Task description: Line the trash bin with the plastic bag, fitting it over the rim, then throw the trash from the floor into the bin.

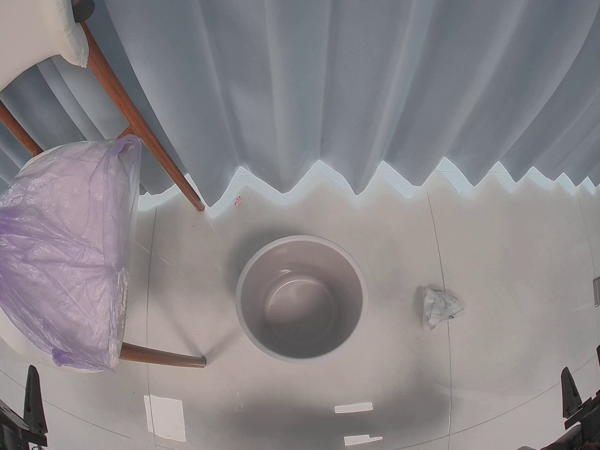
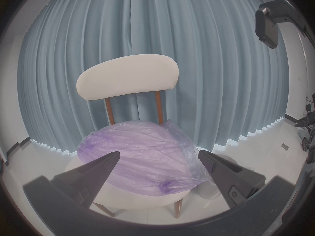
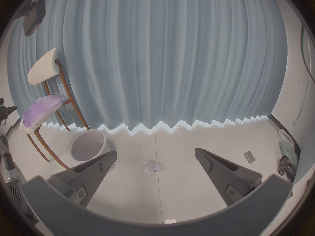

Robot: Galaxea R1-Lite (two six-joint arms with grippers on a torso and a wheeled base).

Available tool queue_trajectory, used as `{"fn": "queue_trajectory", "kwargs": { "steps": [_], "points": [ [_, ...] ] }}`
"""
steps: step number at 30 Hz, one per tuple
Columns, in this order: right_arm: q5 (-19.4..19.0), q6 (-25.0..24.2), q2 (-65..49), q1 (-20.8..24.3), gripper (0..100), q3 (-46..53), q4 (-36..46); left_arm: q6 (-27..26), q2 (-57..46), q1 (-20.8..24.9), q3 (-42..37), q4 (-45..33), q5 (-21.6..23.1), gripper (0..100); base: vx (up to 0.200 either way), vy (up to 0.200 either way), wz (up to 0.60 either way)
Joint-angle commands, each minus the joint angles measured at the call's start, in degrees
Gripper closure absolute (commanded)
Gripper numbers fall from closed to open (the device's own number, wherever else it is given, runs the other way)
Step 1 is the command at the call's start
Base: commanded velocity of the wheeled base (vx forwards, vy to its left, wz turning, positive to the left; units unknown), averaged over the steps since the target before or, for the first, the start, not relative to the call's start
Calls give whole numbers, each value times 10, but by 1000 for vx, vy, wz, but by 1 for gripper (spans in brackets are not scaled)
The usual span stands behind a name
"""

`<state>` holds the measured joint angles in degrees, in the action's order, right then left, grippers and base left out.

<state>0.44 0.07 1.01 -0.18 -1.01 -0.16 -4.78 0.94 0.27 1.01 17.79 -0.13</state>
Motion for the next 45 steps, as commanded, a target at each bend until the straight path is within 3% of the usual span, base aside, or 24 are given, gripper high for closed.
{"fn": "queue_trajectory", "kwargs": {
  "steps": [1, 8, 16, 26, 33, 45],
  "points": [
    [0, 0, -9, 0, 0, 10, 0, -6, -9, 0, -10, 2, 5, 0, 0, 0, 0],
    [0, 0, -10, 0, 0, 10, 0, -81, -9, 0, -10, 23, 82, 0, 0, 0, 0],
    [0, 0, -9, 1, 0, 10, 0, -158, -9, 0, -10, 7, 87, 0, 0, 0, 0],
    [0, 0, -9, 0, 0, 10, 0, -90, -9, 1, 36, 8, 92, 0, 0, 0, 0],
    [0, 0, -9, 1, 0, 10, 0, -59, -8, 1, 100, -82, 92, 0, 0, 0, 0],
    [0, 0, -9, 0, 0, 10, 0, -44, 24, 2, 136, -115, 114, 0, 0, 0, 0]
  ]
}}
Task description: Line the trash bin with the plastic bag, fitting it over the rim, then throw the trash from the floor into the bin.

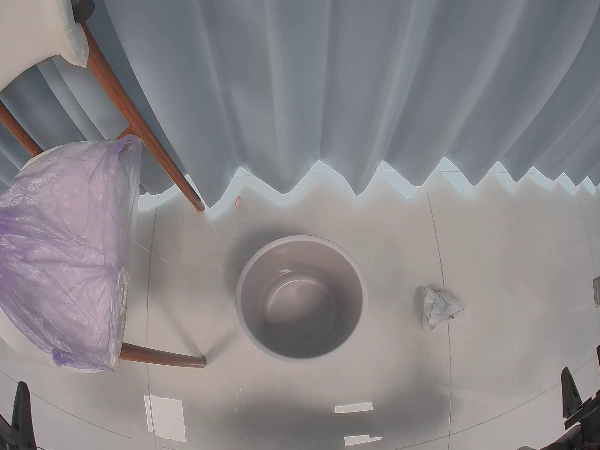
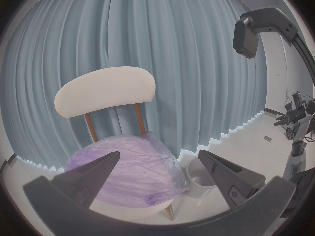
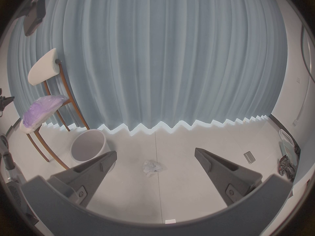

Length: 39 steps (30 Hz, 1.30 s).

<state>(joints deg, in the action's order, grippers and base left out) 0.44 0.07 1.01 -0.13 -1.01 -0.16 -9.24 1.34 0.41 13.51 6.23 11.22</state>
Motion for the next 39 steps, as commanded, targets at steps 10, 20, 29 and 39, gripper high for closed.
{"fn": "queue_trajectory", "kwargs": {
  "steps": [10, 20, 29, 39],
  "points": [
    [0, 0, -10, 0, 0, 10, 0, -7, 88, 3, 54, 5, 14, 0, 0, 0, 0],
    [0, 0, -9, 0, 0, 10, 0, -9, 140, -4, 79, 4, 71, 0, 0, 0, 0],
    [0, 0, -9, 0, 0, 10, 0, -10, 164, 0, 80, 4, 72, 0, 0, 0, 0],
    [0, 0, -9, 0, 0, 10, 0, -61, 212, -2, 94, 5, 135, 0, 0, 0, 0]
  ]
}}
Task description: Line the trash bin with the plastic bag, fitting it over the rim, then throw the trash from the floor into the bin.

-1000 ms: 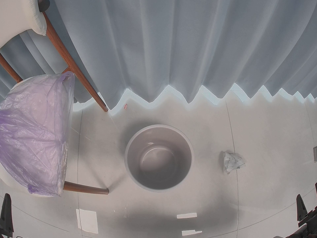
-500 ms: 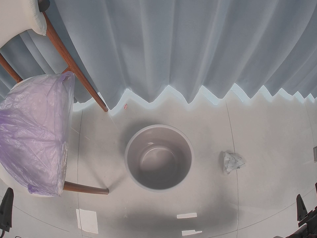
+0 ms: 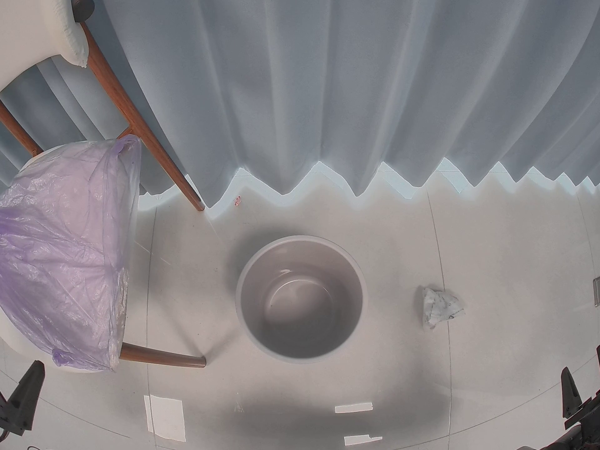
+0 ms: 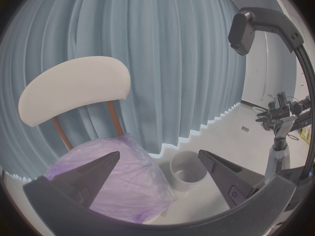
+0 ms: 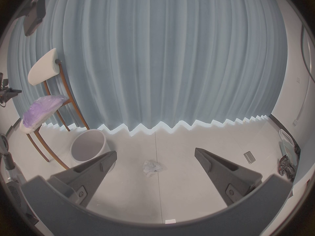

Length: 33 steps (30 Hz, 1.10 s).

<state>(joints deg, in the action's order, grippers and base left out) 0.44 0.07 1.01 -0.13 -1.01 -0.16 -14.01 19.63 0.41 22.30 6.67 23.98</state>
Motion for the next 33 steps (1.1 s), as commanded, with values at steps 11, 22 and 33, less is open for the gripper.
{"fn": "queue_trajectory", "kwargs": {
  "steps": [11, 22, 33],
  "points": [
    [0, 0, -9, 0, 0, 10, 0, -54, 54, 2, 7, 3, 14, 0, 0, 0, 0],
    [0, 0, -9, 0, 0, 10, 0, -65, 52, 29, 7, 3, 14, 0, 0, 0, 0],
    [0, 0, -9, 0, 0, 10, 0, -87, 52, 66, 1, 2, 90, 0, 0, 0, 0]
  ]
}}
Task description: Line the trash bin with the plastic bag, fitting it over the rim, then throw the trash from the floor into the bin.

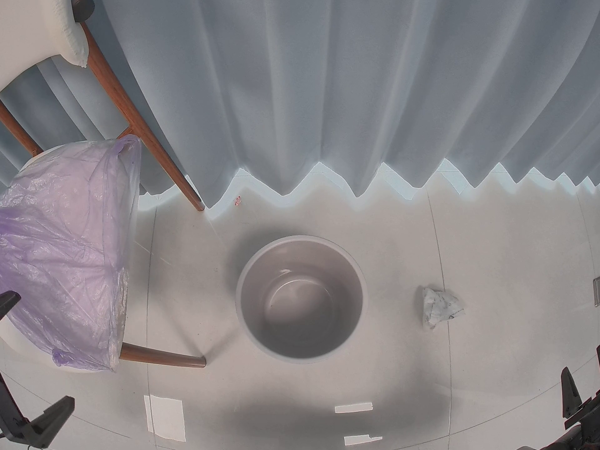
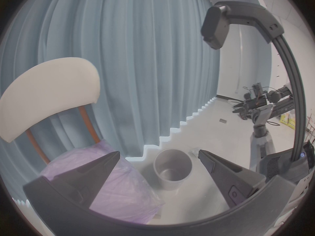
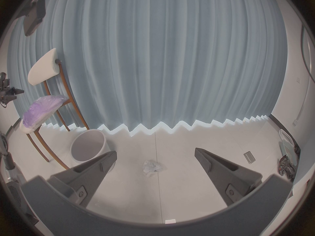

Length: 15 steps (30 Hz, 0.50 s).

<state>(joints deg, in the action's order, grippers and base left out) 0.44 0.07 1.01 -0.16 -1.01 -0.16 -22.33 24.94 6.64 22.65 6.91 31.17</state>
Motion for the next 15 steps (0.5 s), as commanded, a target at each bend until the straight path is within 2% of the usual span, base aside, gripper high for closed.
{"fn": "queue_trajectory", "kwargs": {
  "steps": [1, 8, 15],
  "points": [
    [0, 0, -9, 1, 0, 10, 0, -3, -1, 4, -2, -1, 23, 0, 0, 0, 0],
    [0, 0, -9, 0, 0, 10, 0, -18, -1, 6, -19, -1, 41, 0, 0, 0, 0],
    [0, 0, -9, 0, 0, 10, 0, -36, -1, 50, -38, -1, 55, 0, 0, 0, 0]
  ]
}}
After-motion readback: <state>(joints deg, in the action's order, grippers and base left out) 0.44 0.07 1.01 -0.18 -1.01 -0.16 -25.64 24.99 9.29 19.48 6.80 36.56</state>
